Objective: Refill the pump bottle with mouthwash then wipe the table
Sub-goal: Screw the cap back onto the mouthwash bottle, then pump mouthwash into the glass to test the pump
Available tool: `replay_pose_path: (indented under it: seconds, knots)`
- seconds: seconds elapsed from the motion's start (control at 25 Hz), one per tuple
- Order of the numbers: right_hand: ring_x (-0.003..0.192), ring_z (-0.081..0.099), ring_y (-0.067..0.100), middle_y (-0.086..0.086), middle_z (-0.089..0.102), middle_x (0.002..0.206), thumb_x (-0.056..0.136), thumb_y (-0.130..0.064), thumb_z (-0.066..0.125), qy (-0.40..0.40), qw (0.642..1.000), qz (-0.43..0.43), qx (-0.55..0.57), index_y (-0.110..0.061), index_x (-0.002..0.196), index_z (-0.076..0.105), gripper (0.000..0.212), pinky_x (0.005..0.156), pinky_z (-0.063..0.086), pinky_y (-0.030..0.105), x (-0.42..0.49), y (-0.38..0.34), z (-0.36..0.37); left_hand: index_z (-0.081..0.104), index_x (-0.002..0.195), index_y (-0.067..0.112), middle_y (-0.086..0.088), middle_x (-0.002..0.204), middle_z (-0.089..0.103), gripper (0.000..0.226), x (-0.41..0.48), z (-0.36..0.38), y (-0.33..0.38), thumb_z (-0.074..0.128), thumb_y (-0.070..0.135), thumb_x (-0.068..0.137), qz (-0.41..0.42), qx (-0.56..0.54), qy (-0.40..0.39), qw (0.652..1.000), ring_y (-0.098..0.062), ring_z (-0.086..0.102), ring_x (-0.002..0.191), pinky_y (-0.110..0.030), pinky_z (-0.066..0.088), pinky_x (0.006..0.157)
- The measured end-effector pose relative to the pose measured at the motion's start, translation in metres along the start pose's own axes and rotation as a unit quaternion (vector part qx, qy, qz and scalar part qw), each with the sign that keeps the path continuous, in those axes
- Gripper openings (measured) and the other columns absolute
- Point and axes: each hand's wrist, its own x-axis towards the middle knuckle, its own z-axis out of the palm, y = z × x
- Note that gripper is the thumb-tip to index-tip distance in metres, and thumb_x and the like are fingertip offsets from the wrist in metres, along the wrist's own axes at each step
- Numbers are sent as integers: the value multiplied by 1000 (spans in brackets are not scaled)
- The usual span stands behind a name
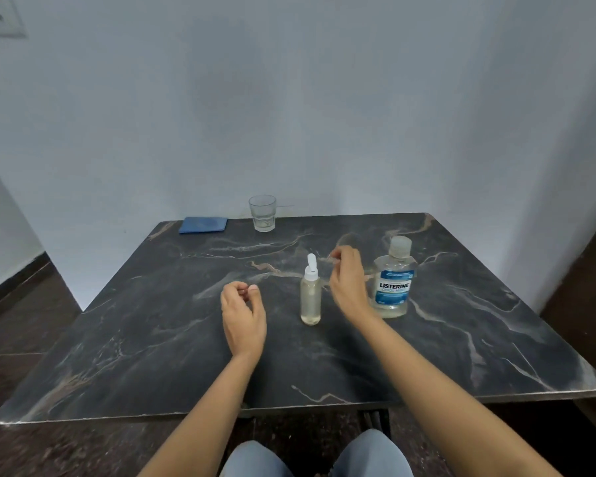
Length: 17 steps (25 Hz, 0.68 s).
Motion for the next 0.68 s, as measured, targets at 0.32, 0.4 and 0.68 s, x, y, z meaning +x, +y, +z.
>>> replay_pose_path:
  seconds: [0.32,0.4,0.68]
  knots:
    - [102,44,22,12,48,111,93,-9,47,-110,990,79,-44,-6,100,52,9,92,42,36,53,57,71,47,111,10,0,111,48,28,76,44,-28,55,32,95,-41,28,-54,997,-19,57,98,-28,42,79]
    - [106,44,25,12,48,112,94,-10,44,-110,989,72,-71,-6,101,52,11,93,42,38,70,64,82,46,121,7,-6,119,49,43,103,67,-34,58,37,93,-49,34,-79,995,-20,55,104,-28,40,82]
    - [105,41,24,5,47,111,96,-25,39,-129,967,-14,-220,-13,104,48,17,97,35,40,90,83,110,21,149,3,-16,153,29,102,210,146,-59,78,44,75,-81,28,-106,991,-30,30,140,-41,29,115]
